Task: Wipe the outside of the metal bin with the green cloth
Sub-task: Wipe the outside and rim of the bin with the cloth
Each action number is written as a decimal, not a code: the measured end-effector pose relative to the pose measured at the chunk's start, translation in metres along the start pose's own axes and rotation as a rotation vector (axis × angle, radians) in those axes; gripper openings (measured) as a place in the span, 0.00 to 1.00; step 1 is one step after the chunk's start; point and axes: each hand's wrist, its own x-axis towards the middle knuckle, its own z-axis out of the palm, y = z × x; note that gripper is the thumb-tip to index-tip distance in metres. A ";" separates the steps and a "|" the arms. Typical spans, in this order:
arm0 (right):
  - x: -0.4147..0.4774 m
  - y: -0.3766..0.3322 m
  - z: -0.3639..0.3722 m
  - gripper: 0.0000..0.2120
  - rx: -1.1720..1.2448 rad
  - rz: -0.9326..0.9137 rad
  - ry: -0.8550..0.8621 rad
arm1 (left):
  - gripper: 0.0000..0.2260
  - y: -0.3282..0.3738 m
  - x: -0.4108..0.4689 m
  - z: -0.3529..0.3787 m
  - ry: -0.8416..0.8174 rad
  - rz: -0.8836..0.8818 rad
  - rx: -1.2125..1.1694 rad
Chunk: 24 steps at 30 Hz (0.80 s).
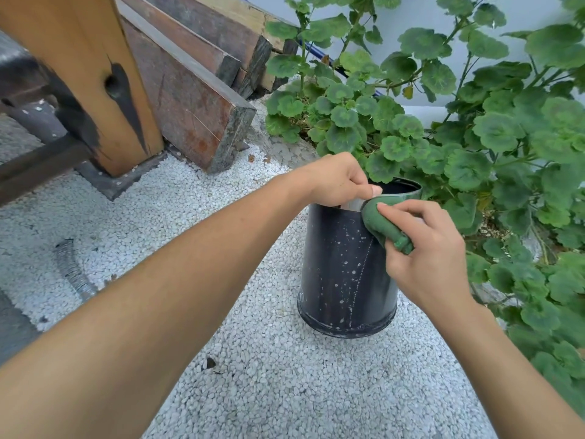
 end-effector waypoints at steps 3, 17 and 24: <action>-0.013 -0.002 0.007 0.25 -0.028 -0.023 -0.064 | 0.25 -0.003 0.002 -0.002 0.031 0.000 0.015; -0.138 -0.026 0.023 0.29 -0.111 -0.016 -0.719 | 0.26 -0.004 0.005 0.003 0.038 0.054 0.043; -0.128 -0.032 0.003 0.24 0.043 0.191 -0.805 | 0.27 -0.003 0.005 0.013 0.041 0.098 0.070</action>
